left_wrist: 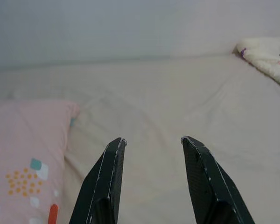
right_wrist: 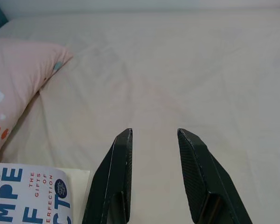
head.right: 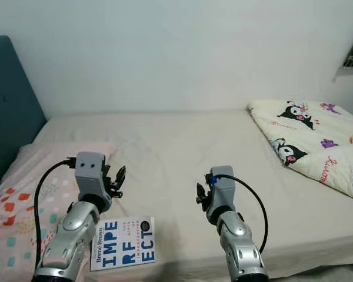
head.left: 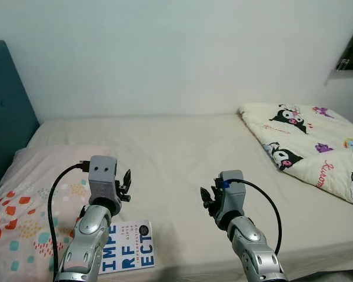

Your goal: Clean up the room

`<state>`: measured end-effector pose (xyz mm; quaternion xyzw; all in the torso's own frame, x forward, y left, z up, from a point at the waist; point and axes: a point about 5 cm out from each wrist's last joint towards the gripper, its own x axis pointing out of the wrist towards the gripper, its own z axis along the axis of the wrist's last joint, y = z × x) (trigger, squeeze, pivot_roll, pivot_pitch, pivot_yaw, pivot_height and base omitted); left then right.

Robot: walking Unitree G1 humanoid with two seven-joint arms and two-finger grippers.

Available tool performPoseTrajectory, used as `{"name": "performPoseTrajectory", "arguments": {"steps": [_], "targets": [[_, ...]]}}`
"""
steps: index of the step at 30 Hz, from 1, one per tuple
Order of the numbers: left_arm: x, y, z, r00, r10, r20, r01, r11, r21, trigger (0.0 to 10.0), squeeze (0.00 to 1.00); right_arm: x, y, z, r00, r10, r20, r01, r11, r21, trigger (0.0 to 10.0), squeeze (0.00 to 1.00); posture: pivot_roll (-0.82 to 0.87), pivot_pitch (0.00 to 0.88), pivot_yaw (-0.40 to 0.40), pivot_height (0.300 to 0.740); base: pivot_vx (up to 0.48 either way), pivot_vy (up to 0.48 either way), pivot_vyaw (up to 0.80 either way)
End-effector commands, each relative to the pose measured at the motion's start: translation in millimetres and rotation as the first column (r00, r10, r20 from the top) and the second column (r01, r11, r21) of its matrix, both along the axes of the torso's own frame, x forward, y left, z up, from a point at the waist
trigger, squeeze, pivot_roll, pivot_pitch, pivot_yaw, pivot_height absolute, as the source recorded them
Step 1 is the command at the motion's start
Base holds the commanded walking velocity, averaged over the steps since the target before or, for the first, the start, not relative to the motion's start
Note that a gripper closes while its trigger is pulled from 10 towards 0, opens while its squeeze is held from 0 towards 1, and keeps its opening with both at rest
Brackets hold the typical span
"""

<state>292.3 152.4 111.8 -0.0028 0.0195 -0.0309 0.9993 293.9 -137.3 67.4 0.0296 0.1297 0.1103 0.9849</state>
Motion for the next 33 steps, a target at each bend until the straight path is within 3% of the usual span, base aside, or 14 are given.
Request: {"name": "performPoseTrajectory", "arguments": {"steps": [1,10,13,17,33], "targets": [[-2.2,-2.1,-3.4,1.000,-0.002,-0.020,0.002,1.000,-0.005,10.0,0.00,-0.5,0.1,1.7,1.000,0.000,-0.001,0.000,1.000,0.016,10.0,0.00,0.05,0.017,-0.054,0.740,0.000,-0.442,0.00],[-5.1,-6.2,-5.3,0.999,-0.015,-0.037,0.015,1.000,-0.007,10.0,0.00,-3.3,-2.9,-0.1,1.000,-0.002,-0.013,0.002,1.000,-0.011,10.0,0.00,0.04,0.020,-0.050,0.740,0.000,-0.453,0.00],[-5.4,-6.8,-5.5,0.999,-0.017,-0.038,0.017,1.000,-0.007,10.0,0.00,-3.6,-3.9,-0.2,1.000,-0.009,-0.014,0.009,1.000,-0.011,10.0,0.00,0.04,0.017,-0.047,0.740,0.000,-0.454,0.80],[-5.6,-7.6,-5.7,0.999,-0.023,-0.042,0.022,1.000,-0.005,10.0,0.00,-3.5,-10.2,-0.2,0.997,-0.069,-0.016,0.070,0.997,0.029,10.0,0.00,0.04,0.014,-0.045,0.740,0.000,-0.454,0.00],[-7.7,-6.3,-6.6,0.998,-0.031,-0.051,0.031,0.999,0.009,10.0,0.00,-4.8,-7.5,0.9,0.999,-0.044,-0.005,0.044,0.999,0.005,10.0,0.00,0.04,0.006,-0.033,0.740,0.000,-0.454,0.10]]}}
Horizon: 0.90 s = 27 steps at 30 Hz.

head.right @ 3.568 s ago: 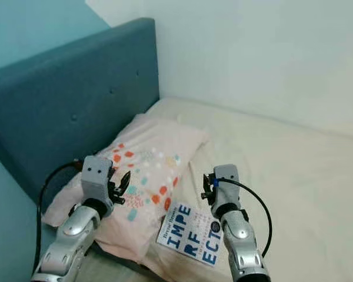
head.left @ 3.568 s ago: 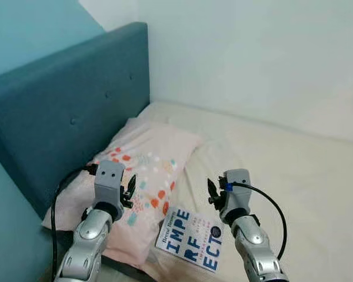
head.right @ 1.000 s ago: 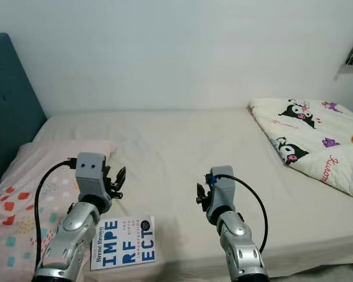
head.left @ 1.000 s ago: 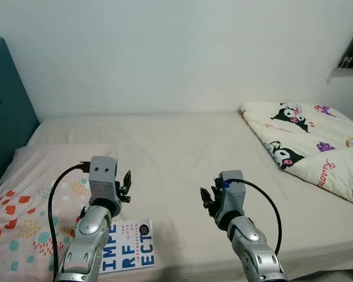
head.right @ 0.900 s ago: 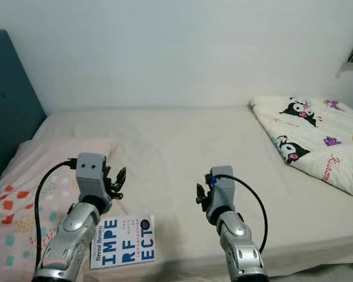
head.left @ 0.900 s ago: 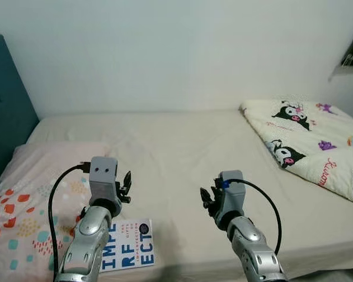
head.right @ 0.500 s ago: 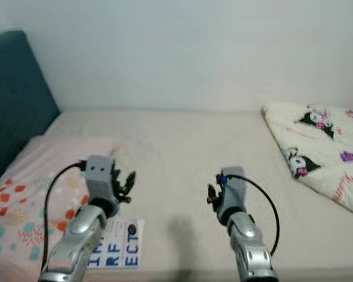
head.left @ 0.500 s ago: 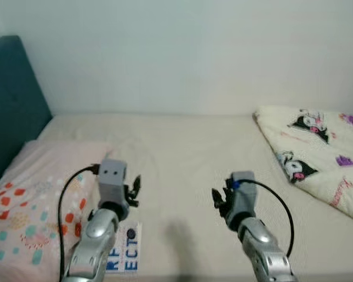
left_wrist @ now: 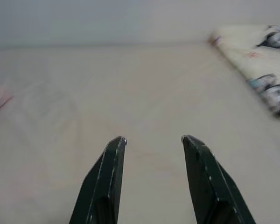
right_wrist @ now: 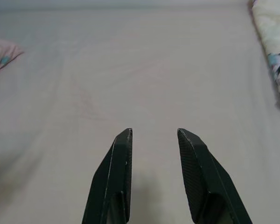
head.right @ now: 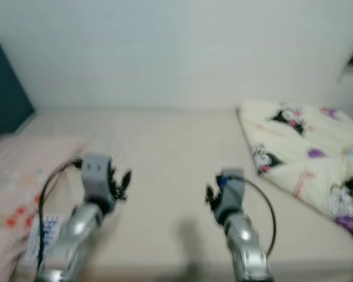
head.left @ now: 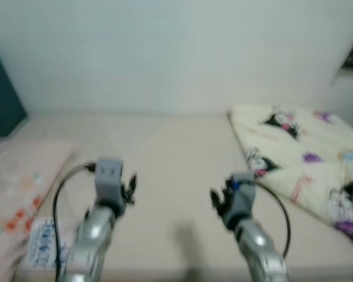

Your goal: Clean up the room

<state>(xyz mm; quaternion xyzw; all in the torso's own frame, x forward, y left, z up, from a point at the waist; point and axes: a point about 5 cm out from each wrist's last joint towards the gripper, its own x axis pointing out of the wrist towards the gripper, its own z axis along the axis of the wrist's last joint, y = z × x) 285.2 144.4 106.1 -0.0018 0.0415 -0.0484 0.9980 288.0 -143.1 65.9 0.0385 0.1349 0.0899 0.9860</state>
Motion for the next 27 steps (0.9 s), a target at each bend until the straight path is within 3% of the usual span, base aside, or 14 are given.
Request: {"name": "performPoseTrajectory", "arguments": {"steps": [1,8,27], "targets": [[-0.6,1.7,-0.8,1.000,0.003,-0.008,-0.003,1.000,0.008,10.0,0.00,1.1,-1.4,2.5,1.000,0.000,0.008,0.000,1.000,-0.008,10.0,0.00,0.04,0.006,-0.033,0.740,0.000,-0.454,0.80],[-1.1,1.4,-0.2,1.000,-0.002,-0.009,0.002,1.000,0.010,10.0,0.00,0.4,-2.8,2.5,1.000,-0.012,0.011,0.012,1.000,-0.008,10.0,0.00,0.04,0.010,-0.031,0.740,0.000,-0.454,0.78],[-2.6,-0.1,-0.1,1.000,-0.011,-0.016,0.011,1.000,0.012,10.0,0.00,-0.8,-6.5,3.2,0.999,-0.046,0.016,0.046,0.999,0.006,10.0,0.00,0.04,0.022,-0.028,0.740,0.000,-0.453,0.00]]}}
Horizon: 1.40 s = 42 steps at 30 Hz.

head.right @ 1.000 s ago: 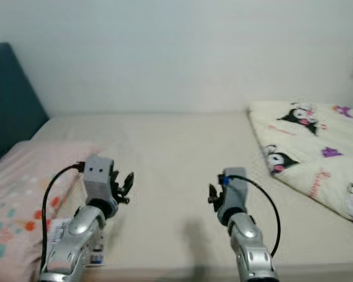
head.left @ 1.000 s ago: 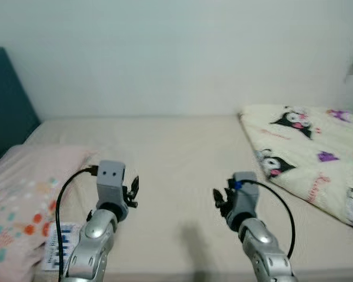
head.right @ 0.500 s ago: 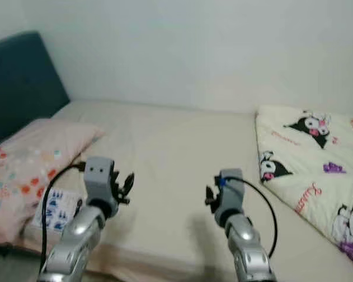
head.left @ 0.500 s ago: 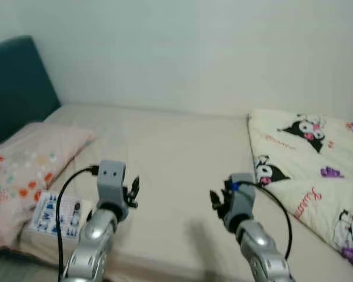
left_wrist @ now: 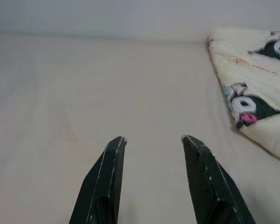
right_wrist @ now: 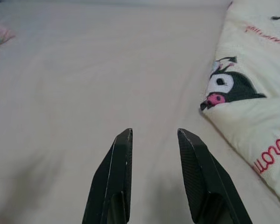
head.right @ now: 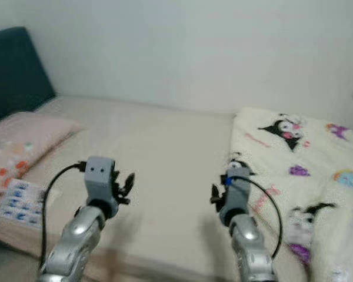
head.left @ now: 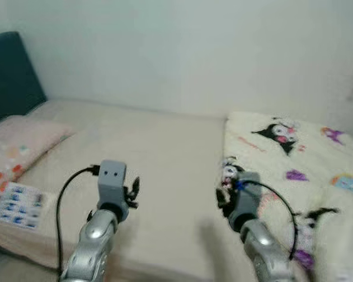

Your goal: Clean up the room

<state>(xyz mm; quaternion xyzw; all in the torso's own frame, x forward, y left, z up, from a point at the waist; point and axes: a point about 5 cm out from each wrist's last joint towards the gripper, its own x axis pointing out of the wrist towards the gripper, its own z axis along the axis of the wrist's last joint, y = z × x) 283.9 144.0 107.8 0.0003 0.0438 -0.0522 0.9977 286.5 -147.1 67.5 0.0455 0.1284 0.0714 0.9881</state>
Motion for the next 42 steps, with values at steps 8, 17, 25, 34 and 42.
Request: {"name": "performPoseTrajectory", "arguments": {"steps": [8,17,25,34,42], "targets": [[-1.0,0.0,-1.5,1.000,-0.007,-0.013,0.007,1.000,0.007,10.0,0.00,0.8,-2.5,2.3,1.000,-0.016,0.007,0.016,1.000,0.000,10.0,0.00,0.04,0.026,-0.026,0.740,0.000,-0.452,0.00],[0.1,0.4,-0.9,1.000,-0.010,-0.016,0.011,1.000,0.007,10.0,0.00,0.3,-3.1,2.4,1.000,-0.028,0.006,0.028,1.000,0.005,10.0,0.00,0.03,0.031,-0.019,0.740,0.000,-0.452,0.00],[1.1,-2.3,-0.8,0.999,-0.030,-0.032,0.029,0.999,-0.030,10.0,0.00,0.0,-4.4,2.8,0.999,-0.036,0.008,0.036,0.999,0.006,10.0,0.00,0.03,0.029,-0.017,0.740,0.000,-0.270,0.00],[2.5,-2.5,-2.0,0.998,-0.041,-0.050,0.039,0.998,-0.042,10.0,0.00,0.1,-4.3,3.2,0.999,-0.047,0.009,0.047,0.999,0.008,10.0,0.00,0.03,0.031,-0.009,0.740,0.000,0.480,0.00],[2.4,-1.5,-2.5,0.998,-0.037,-0.042,0.037,0.999,-0.012,10.0,0.00,-3.1,-9.6,-1.1,0.995,-0.104,0.009,0.104,0.994,-0.025,10.0,0.00,0.03,0.029,-0.006,0.740,0.000,0.120,0.00]]}}
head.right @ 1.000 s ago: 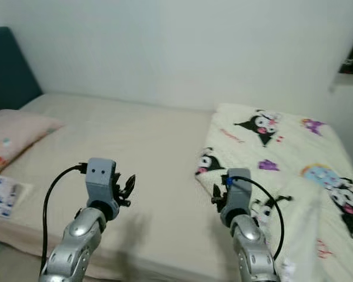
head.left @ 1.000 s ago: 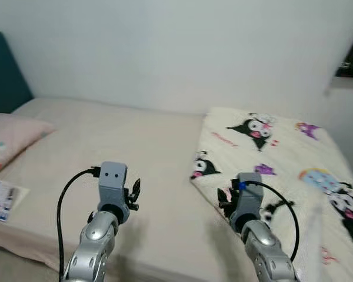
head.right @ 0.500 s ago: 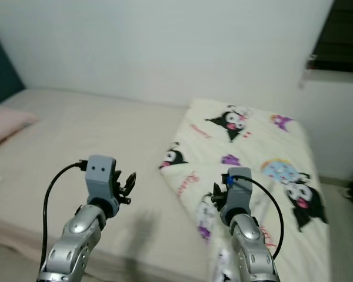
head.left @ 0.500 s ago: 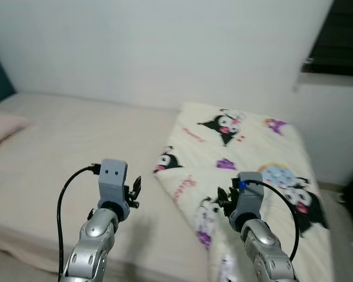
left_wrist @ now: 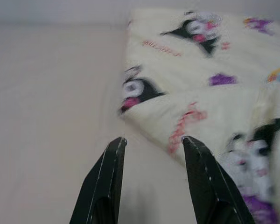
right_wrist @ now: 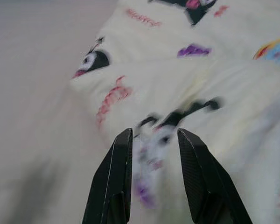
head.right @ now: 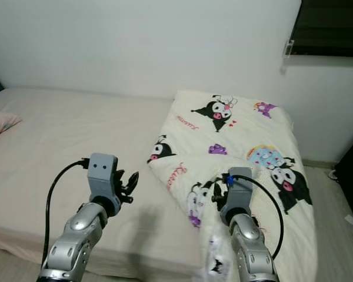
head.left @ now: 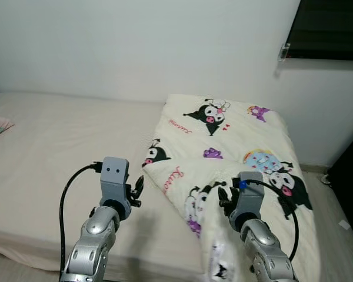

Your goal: Clean up the room

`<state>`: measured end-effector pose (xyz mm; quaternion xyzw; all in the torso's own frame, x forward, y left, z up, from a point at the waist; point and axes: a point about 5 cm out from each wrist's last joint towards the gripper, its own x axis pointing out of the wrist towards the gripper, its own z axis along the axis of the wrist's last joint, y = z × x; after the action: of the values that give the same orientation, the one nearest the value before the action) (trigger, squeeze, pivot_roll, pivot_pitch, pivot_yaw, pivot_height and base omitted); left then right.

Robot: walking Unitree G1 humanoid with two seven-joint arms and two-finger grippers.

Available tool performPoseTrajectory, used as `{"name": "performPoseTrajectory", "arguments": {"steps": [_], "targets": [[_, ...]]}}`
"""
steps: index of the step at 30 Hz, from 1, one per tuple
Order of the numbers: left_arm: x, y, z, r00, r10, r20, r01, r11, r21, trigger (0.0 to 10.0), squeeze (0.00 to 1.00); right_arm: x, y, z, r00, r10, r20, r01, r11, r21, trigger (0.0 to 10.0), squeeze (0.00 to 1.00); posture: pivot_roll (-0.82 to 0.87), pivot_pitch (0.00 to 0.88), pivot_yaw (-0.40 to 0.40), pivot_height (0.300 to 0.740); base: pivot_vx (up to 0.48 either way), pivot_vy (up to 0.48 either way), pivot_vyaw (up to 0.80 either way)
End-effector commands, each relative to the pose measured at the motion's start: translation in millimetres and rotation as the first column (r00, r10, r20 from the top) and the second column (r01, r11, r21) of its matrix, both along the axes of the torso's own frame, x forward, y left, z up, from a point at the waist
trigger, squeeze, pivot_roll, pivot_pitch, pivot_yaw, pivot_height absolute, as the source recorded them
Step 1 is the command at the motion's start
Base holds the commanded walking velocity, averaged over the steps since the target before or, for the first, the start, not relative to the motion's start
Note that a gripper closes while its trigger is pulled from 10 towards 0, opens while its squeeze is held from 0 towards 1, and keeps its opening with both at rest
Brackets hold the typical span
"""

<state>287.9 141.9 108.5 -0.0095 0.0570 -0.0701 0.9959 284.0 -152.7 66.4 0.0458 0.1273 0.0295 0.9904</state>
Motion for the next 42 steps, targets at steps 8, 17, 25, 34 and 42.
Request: {"name": "performPoseTrajectory", "arguments": {"steps": [8,17,25,34,42], "targets": [[-8.9,4.4,-14.5,0.999,-0.033,-0.041,0.036,0.998,0.055,10.0,0.00,-7.4,-21.0,-5.1,0.991,-0.127,0.039,0.131,0.984,-0.119,10.0,0.00,0.03,0.027,-0.004,0.740,0.000,0.000,0.00],[-8.9,12.1,-14.0,0.999,-0.012,-0.033,0.013,0.999,0.051,10.0,0.00,-7.5,-34.7,-3.6,0.977,-0.207,0.054,0.213,0.967,-0.141,10.0,0.00,0.02,0.031,-0.015,0.720,0.000,0.000,0.00],[-8.8,11.0,-13.0,0.999,-0.028,-0.020,0.029,0.999,0.040,10.0,0.00,-5.9,-39.2,-4.0,0.972,-0.228,0.053,0.234,0.961,-0.149,10.0,0.00,0.02,0.039,-0.017,0.695,0.000,0.000,0.00],[-12.8,12.0,-19.2,0.999,-0.009,-0.041,0.010,1.000,0.026,10.0,0.00,-8.4,-44.6,-3.6,0.970,-0.234,0.059,0.240,0.957,-0.162,10.0,0.00,0.01,0.049,-0.022,0.665,0.000,0.000,0.00],[-15.9,9.1,-24.3,0.999,0.014,-0.052,-0.014,1.000,0.003,10.0,0.00,-9.7,-52.0,2.1,0.971,-0.226,0.075,0.236,0.952,-0.194,10.0,0.00,-0.02,0.066,-0.034,0.635,0.000,0.000,0.00]]}}
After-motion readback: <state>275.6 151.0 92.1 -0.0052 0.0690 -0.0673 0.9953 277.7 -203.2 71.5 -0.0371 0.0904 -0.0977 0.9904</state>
